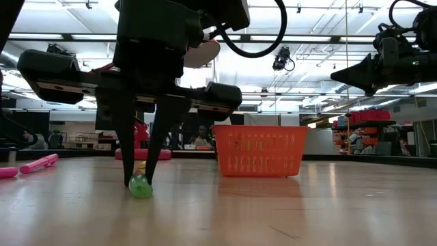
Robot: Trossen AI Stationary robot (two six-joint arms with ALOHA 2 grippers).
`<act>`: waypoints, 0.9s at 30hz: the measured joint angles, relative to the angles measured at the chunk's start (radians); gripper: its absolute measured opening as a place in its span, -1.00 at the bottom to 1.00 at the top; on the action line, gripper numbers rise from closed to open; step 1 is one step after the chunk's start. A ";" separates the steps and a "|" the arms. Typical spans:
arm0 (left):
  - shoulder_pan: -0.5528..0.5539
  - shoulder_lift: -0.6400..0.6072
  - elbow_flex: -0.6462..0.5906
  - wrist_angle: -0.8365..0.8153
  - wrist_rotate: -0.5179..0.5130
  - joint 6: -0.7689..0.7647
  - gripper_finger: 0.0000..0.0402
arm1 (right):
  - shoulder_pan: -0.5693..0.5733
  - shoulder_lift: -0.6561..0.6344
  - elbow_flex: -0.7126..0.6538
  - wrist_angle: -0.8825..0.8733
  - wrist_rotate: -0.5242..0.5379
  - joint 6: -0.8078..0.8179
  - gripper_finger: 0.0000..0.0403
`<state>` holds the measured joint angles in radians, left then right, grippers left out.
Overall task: Pick & Place Markers
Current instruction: Put the green marker into the green bin
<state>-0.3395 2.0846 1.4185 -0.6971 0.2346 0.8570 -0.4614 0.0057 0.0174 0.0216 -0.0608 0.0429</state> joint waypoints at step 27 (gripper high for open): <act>0.073 -0.287 -0.005 -0.106 -0.058 -0.350 -0.83 | 0.000 0.000 0.000 0.000 0.000 0.000 -0.95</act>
<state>-0.2664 1.7974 1.4139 -0.8028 0.1764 0.5066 -0.4610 0.0058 0.0174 0.0213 -0.0608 0.0429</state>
